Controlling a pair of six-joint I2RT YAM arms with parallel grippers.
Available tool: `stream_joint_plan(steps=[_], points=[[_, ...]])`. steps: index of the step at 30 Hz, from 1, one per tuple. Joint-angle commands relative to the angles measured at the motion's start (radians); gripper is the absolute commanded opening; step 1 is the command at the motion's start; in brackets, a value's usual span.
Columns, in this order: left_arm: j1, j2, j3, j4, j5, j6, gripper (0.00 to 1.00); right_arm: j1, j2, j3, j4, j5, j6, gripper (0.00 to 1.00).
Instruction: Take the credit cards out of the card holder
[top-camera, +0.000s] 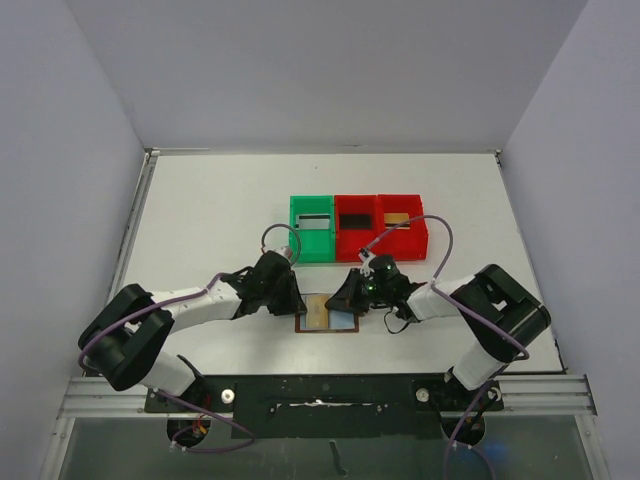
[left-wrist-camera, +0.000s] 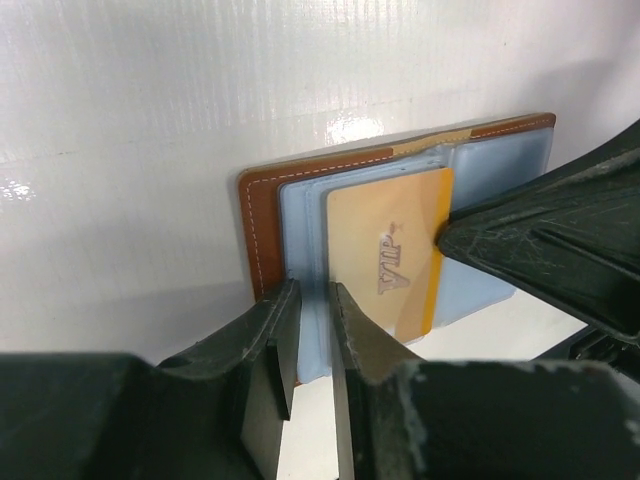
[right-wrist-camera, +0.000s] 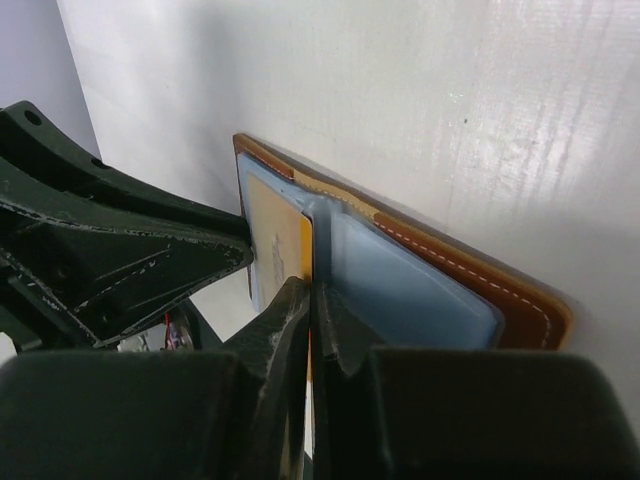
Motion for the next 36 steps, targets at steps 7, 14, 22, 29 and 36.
stream_joint_plan(steps=[7, 14, 22, 29, 36], points=[[-0.01, 0.026, 0.013, -0.021, -0.013, 0.011, 0.17, -0.077, -0.117, -0.077, 0.022, -0.029, -0.02, 0.0], [-0.014, 0.007, 0.028, -0.029, -0.018, 0.009, 0.17, -0.076, -0.095, -0.073, 0.031, -0.038, -0.017, 0.0], [-0.027, -0.081, 0.116, -0.067, -0.054, 0.012, 0.26, -0.076, -0.094, -0.071, 0.021, -0.027, -0.016, 0.0], [-0.035, -0.058, 0.11, 0.08, 0.054, -0.017, 0.27, -0.076, -0.074, -0.083, 0.042, -0.027, -0.01, 0.0], [-0.051, 0.036, 0.108, 0.031, 0.038, -0.039, 0.1, -0.076, -0.076, -0.089, 0.052, -0.024, -0.007, 0.03]])
